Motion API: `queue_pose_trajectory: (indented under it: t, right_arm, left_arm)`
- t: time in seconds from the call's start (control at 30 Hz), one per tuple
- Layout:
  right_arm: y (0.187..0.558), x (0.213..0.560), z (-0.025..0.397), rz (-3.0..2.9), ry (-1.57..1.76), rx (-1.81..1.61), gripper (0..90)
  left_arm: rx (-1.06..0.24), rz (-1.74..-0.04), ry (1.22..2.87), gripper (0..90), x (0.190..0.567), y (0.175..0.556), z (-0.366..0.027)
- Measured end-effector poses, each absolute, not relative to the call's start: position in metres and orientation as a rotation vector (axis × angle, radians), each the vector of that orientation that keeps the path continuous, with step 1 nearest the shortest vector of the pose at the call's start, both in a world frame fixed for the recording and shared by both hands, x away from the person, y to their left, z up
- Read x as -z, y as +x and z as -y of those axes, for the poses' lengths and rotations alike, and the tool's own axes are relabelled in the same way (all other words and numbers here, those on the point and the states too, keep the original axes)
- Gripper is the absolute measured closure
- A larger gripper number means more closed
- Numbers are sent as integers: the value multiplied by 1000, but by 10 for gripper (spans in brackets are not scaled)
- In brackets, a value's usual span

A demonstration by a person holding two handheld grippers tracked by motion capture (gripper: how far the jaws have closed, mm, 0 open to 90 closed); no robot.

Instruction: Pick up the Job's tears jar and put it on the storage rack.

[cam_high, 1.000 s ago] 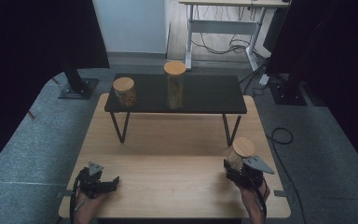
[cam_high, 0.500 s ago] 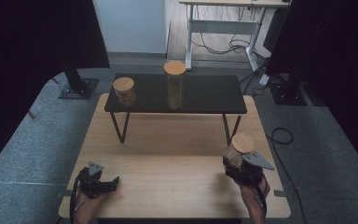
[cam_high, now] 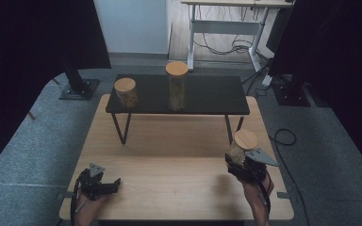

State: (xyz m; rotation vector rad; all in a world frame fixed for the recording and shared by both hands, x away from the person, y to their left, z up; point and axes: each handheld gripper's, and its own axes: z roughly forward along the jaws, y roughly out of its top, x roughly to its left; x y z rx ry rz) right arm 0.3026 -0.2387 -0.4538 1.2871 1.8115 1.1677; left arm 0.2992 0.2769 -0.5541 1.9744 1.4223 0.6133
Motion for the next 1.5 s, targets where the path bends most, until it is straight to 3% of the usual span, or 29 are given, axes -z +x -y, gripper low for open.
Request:
queue_pose_trajectory:
  t: [1.5]
  right_arm:
    - [318,419,227,-1830,1274,-1163,246]
  left_arm:
    - [-614,-1419,1979,18,554,299,-277]
